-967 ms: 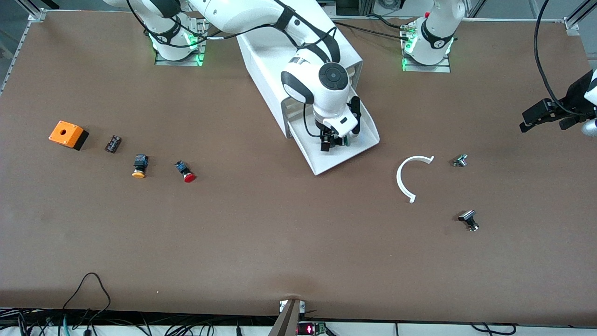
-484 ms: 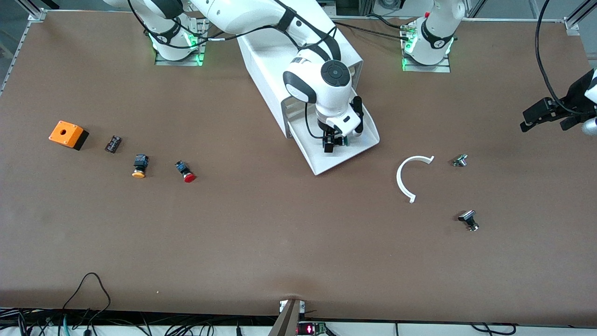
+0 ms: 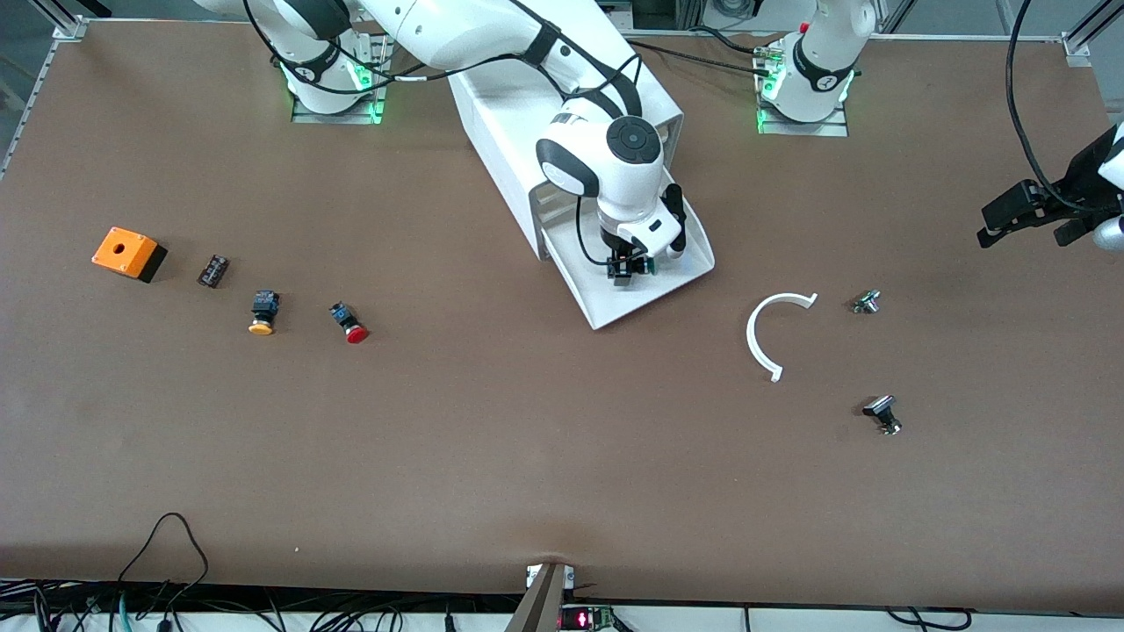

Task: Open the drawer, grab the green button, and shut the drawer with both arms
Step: 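Lower the right gripper onto the green push button in the drawer, then grasp the green push button with the right gripper and lift it out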

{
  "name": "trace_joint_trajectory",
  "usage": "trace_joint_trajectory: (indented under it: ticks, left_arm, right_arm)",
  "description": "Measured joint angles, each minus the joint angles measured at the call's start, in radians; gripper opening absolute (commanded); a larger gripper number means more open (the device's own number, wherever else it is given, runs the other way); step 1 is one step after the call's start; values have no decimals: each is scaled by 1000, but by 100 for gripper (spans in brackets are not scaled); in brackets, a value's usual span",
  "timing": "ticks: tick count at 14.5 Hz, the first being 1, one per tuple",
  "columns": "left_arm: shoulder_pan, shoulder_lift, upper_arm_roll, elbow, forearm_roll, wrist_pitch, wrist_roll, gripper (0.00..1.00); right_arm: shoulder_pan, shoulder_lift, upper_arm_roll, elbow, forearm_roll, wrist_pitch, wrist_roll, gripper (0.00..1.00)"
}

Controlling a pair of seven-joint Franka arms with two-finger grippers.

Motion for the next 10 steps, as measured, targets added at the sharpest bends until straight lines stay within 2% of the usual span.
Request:
trace_joint_trajectory:
  ticks: [1, 4, 6, 10]
  left_arm:
    - [0, 0, -1, 0, 0, 0, 0, 100]
    - [0, 0, -6, 1, 0, 0, 0, 100]
    - [-1, 0, -14, 4, 0, 0, 0, 100]
    - [-1, 0, -19, 8, 0, 0, 0, 100]
  right_arm:
    - [-1, 0, -2, 0, 0, 6, 0, 41]
    - [-1, 0, -11, 3, 0, 14, 4, 33]
    - [-4, 0, -31, 4, 0, 17, 4, 29]
    - [-9, -2, -40, 10, 0, 17, 4, 29]
